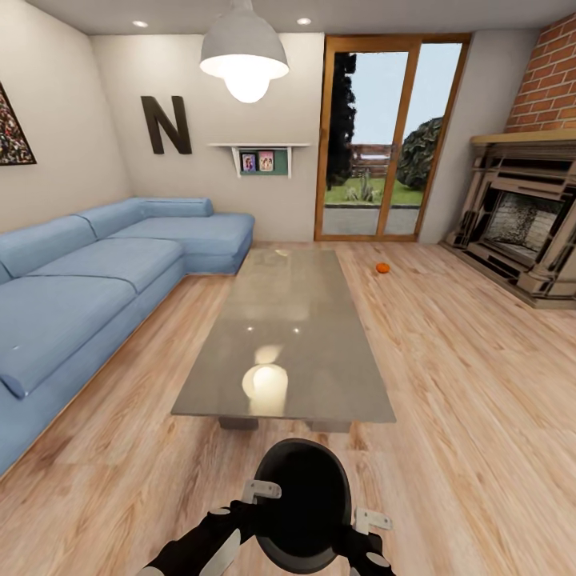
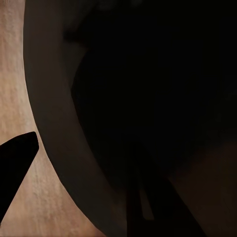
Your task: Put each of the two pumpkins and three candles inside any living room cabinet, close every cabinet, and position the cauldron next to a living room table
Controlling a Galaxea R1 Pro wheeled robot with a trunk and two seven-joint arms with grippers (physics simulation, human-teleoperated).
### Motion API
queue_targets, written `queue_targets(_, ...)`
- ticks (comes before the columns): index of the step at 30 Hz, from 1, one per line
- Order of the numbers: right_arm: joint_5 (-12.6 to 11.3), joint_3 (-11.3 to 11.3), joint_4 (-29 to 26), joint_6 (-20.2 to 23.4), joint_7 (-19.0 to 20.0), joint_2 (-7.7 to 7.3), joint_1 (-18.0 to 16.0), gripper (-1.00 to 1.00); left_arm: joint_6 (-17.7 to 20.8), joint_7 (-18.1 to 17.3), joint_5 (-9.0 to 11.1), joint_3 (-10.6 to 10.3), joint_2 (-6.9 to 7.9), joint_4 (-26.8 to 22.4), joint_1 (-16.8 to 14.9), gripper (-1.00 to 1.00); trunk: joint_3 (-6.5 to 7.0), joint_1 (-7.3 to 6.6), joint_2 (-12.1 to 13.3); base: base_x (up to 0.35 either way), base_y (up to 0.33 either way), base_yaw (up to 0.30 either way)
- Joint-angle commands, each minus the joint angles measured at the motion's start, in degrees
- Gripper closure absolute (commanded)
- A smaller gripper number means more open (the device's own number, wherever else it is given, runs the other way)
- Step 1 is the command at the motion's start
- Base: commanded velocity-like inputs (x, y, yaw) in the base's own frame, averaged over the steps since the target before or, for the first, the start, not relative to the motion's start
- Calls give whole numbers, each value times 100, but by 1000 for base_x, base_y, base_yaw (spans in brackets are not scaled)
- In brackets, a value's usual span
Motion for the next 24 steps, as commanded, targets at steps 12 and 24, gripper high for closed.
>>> queue_targets(12, -62, 53, -96, -23, 5, -1, -7, 100, 17, 28, 18, -49, 13, -10, -3, 100, -5, 0, -3, 60, 0, 0)
queue_targets(24, -62, 53, -96, -23, 5, -1, -8, 100, 17, 30, 18, -34, 14, -22, -3, 100, -112, 132, -243, 1, 0, 0)
